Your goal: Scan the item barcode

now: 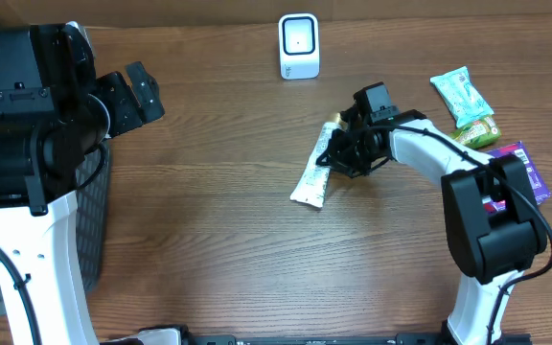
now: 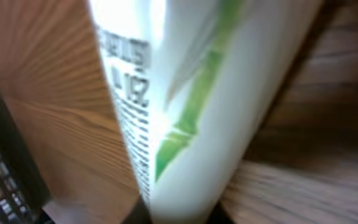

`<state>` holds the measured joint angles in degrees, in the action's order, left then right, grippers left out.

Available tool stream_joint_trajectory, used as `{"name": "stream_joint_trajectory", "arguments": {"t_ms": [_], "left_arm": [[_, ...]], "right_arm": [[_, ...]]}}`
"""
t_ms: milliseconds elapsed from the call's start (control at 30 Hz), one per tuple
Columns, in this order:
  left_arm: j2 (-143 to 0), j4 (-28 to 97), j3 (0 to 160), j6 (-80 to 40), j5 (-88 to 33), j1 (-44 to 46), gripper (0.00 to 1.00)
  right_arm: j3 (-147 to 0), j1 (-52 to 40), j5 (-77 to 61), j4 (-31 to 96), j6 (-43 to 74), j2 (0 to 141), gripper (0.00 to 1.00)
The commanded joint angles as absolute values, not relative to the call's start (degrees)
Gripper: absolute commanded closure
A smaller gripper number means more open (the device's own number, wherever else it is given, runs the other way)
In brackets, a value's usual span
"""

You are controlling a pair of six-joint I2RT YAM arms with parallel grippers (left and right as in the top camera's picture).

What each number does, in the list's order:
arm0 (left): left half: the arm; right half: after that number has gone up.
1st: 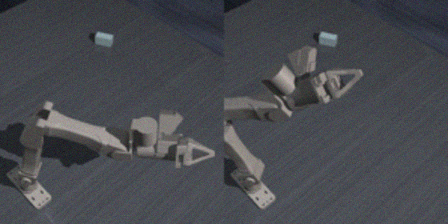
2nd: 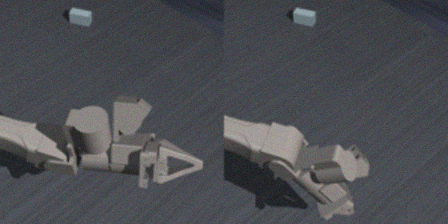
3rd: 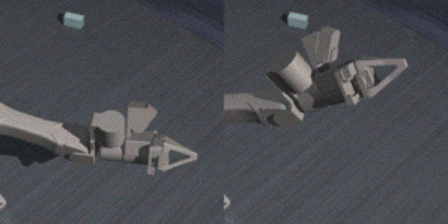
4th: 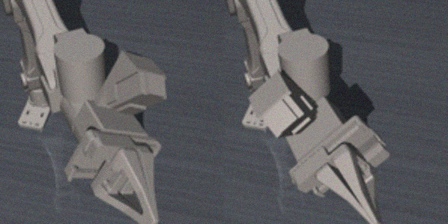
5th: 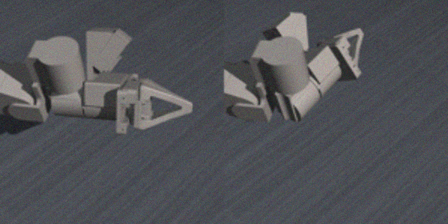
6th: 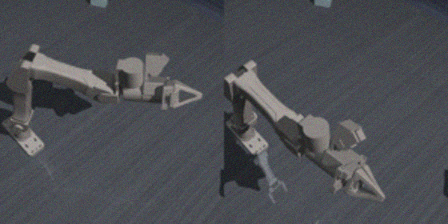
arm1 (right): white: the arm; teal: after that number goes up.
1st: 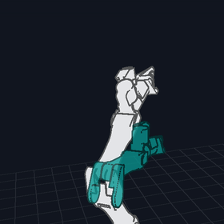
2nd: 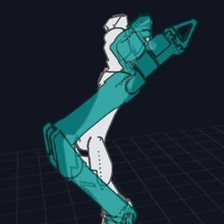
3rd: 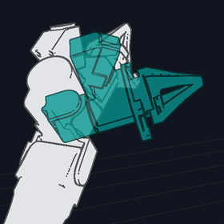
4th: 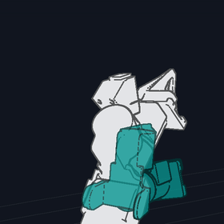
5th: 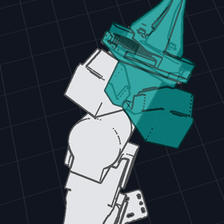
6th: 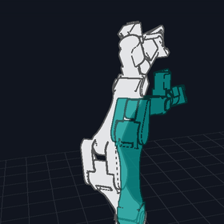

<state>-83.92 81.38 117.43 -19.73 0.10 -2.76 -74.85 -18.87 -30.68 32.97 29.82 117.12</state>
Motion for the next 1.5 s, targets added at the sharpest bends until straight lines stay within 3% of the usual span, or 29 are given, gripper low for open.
{"name": "stream_joint_trajectory", "arguments": {"t_ms": [0, 100, 233, 533, 667, 1167, 1467], "left_arm": [[-84.1, 81.3, 118.2, -19.3, 0.6, -3.0, 0.01], [-84.1, 81.3, 118.2, -19.3, 0.6, -3.0, 0.00], [-84.1, 81.3, 118.2, -19.3, 0.6, -3.0, 0.01], [-84.1, 81.2, 118.2, -19.3, 0.6, -3.0, 0.00], [-84.1, 81.2, 118.2, -19.3, 0.6, -3.0, 0.00], [-84.1, 81.2, 118.2, -19.3, 0.6, -3.0, 0.00], [-84.1, 81.2, 118.2, -19.3, 0.6, -3.0, 0.00]], "right_arm": [[-74.0, -19.9, -25.0, 33.1, 31.1, 119.0, 0.96], [-74.0, -19.1, -27.8, 33.2, 30.6, 118.6, 0.96], [-77.3, -18.5, -35.8, 35.8, 19.8, 116.4, 0.96], [-100.5, -19.9, -40.6, 61.5, -8.8, 111.0, 0.96], [-109.6, -21.2, -40.4, 70.6, -15.2, 111.0, 0.96], [-125.3, -22.2, -38.3, 81.5, -10.8, 110.9, 0.96], [-139.0, -22.2, -11.5, 77.1, 4.8, 110.9, 0.96]]}}
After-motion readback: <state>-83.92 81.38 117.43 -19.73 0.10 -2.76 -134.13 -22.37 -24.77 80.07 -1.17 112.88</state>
